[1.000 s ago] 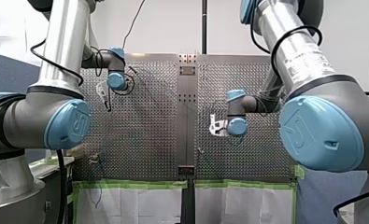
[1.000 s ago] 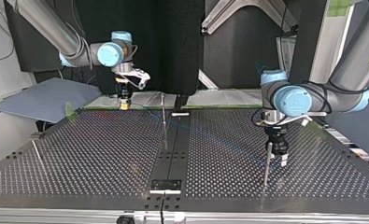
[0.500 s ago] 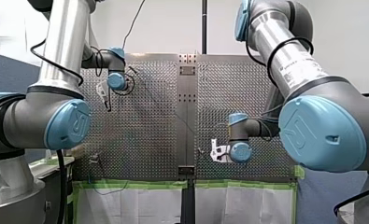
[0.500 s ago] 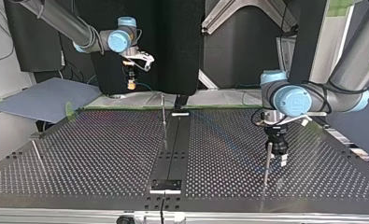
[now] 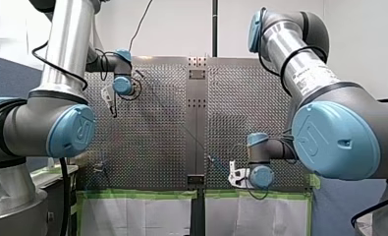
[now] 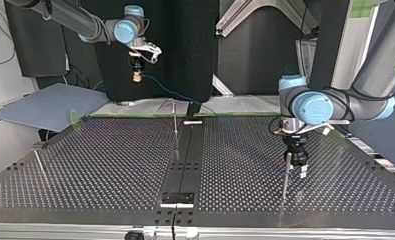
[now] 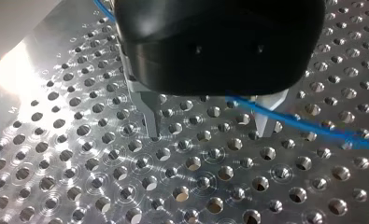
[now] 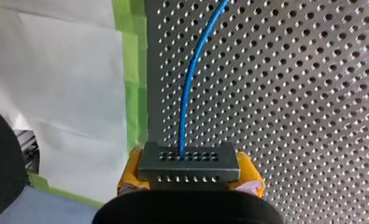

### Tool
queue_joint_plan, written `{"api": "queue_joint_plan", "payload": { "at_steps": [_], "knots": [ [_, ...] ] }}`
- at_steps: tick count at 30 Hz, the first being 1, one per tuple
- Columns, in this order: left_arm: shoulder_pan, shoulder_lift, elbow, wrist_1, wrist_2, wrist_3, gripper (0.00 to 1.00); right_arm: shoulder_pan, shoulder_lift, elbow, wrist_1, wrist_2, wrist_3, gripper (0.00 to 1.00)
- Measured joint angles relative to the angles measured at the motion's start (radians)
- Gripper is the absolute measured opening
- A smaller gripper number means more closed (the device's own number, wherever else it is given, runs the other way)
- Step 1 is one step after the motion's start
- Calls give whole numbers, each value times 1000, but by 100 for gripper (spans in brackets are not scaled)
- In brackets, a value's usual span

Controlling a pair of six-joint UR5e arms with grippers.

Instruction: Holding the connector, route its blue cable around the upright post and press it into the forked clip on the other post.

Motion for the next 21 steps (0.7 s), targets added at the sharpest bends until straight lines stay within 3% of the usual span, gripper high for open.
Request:
{"api": "queue_joint_plan", "payload": {
  "at_steps": [7, 16, 21],
  "knots": [
    [-1, 0, 0, 1, 0, 1, 99, -22, 50, 40, -63, -5, 3, 0],
    [-1, 0, 0, 2, 0, 1, 99, -55, 125, -16, -137, -10, -1, 0],
    [-1, 0, 0, 2, 0, 4, 99, -69, 166, -55, -155, -13, -2, 0]
  ]
}}
